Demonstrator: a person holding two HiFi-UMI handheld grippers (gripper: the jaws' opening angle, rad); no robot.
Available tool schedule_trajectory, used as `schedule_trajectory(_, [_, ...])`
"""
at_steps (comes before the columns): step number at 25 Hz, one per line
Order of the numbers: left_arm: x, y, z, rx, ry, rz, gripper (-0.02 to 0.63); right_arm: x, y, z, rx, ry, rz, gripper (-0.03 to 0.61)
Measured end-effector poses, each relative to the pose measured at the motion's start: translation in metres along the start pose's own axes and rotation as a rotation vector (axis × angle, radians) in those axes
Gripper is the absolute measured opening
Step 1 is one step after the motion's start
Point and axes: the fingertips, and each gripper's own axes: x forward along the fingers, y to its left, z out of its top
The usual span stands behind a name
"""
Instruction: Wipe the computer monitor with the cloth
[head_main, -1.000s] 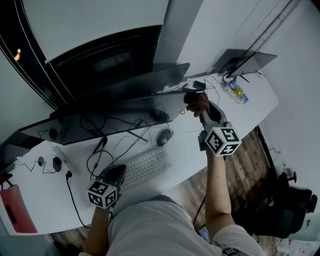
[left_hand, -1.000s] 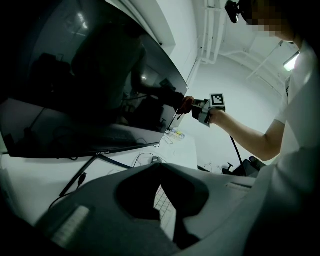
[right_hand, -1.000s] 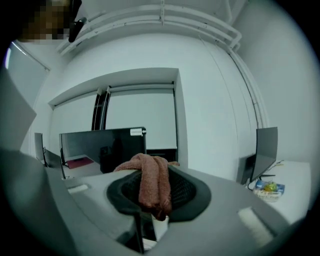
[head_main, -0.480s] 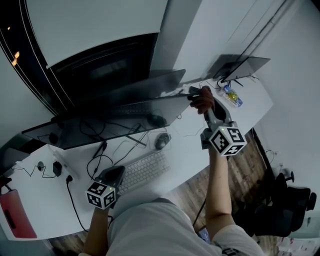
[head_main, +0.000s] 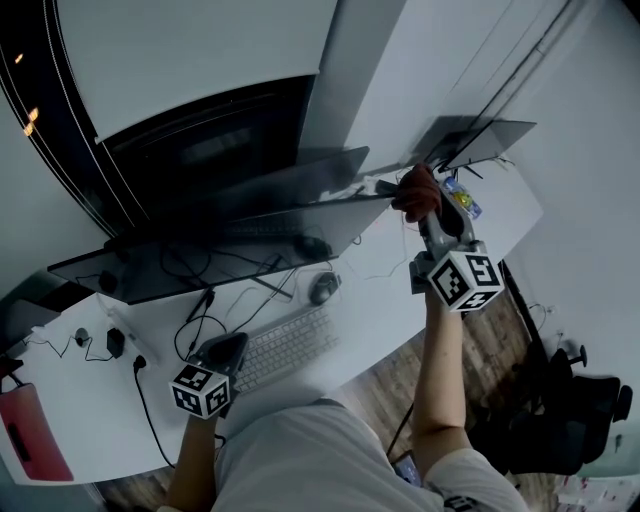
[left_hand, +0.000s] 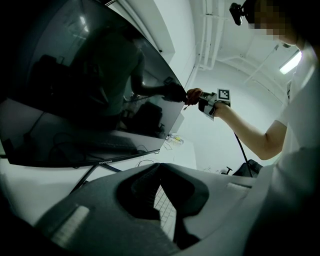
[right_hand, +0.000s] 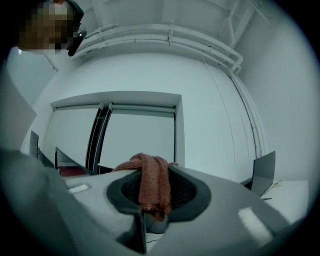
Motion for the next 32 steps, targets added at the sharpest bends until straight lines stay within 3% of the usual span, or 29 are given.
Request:
schedule_trajectory(7, [-0.003,0.004,0.004,-0.005,-0.017,-0.001,0.009,0.002,0.016,0.025,-0.024,-0.04,0.028,0.094])
schedule_trajectory(17, [-0.019,0.008,-0.003,-0.021,-0.021,0.013,0.009,0.011,0.035,-0.022,0.004,0.083,0.061,0.094])
schedule_trajectory(32, [-0.065,0.024,-0.014,-0.037,-0.022,0.046,0.009,0.014,0.091,-0.027,0.018,0.103,0.108,0.094])
